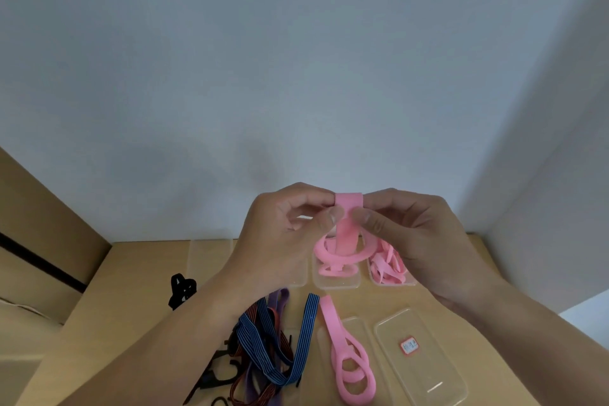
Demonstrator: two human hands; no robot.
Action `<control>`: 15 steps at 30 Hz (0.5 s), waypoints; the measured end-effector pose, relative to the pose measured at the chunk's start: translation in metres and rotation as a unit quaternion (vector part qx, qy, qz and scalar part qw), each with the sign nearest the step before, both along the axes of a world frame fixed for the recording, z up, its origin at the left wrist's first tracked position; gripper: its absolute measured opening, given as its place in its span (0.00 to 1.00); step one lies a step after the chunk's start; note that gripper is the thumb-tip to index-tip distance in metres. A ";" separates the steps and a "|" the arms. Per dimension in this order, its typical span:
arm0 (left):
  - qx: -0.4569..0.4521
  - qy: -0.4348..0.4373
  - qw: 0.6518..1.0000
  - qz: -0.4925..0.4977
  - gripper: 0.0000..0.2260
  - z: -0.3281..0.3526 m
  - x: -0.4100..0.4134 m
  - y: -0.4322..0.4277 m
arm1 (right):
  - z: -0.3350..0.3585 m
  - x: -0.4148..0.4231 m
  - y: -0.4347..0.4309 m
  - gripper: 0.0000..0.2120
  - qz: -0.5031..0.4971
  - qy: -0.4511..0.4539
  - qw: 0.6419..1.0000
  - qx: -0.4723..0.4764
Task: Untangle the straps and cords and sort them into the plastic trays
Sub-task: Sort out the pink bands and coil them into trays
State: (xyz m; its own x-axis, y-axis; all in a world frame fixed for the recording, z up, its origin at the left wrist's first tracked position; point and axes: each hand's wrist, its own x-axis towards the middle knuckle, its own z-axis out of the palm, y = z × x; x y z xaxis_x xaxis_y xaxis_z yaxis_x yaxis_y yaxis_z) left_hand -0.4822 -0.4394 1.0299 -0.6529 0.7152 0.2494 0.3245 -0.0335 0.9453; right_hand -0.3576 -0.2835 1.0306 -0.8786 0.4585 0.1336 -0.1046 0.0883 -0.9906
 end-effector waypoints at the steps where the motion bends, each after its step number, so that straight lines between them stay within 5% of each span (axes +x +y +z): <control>1: 0.006 0.003 1.000 0.007 0.06 0.002 0.000 0.001 | 0.003 0.000 0.000 0.12 -0.005 0.006 1.000 0.000; 6: 0.025 0.009 0.999 0.035 0.05 0.010 0.000 0.008 | 0.011 -0.006 0.000 0.04 -0.053 0.029 0.998 0.020; 15: 0.053 0.006 0.998 0.042 0.04 0.024 0.002 0.017 | 0.023 -0.008 0.003 0.08 -0.067 0.029 0.995 0.066</control>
State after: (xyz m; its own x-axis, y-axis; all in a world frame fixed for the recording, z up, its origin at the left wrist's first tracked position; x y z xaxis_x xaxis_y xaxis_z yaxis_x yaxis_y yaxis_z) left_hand -0.4800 -0.4227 1.0537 -0.7062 0.6269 0.3290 0.3419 -0.1049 0.9338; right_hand -0.3651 -0.2801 1.0538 -0.7991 0.5466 0.2502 -0.1406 0.2346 -0.9619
